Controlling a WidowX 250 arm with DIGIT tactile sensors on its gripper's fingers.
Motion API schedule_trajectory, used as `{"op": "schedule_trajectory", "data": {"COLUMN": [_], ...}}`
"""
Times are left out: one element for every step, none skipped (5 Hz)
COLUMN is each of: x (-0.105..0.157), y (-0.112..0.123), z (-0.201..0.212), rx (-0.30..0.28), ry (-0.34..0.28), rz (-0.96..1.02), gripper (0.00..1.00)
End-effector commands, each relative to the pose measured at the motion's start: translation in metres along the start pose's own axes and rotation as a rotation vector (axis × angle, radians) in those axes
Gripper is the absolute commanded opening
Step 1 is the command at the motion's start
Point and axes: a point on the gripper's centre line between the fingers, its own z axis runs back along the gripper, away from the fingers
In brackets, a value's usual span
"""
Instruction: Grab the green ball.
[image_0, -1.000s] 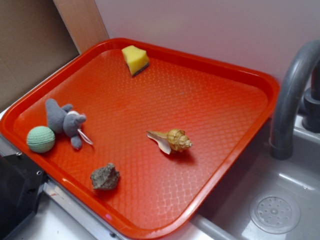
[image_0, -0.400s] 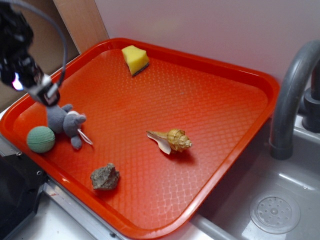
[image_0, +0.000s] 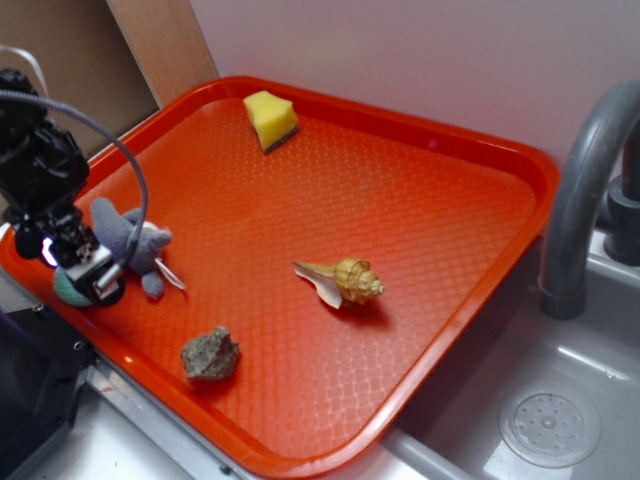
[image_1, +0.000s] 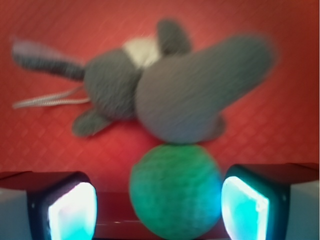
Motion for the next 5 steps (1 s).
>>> {"op": "schedule_trajectory", "data": {"x": [-0.008, -0.002, 0.014, 0.033, 0.057], "y": [0.003, 0.004, 0.005, -0.003, -0.012], "z": [-0.021, -0.014, 0.018, 0.069, 0.12], "rx": [0.083, 0.095, 0.084, 0.029, -0.025], "ry": [0.026, 0.003, -0.047, -0.112, -0.188], "rz": [-0.003, -0.002, 0.024, 0.046, 0.042], "gripper": [0.0, 0.0, 0.0, 0.0, 0.0]}}
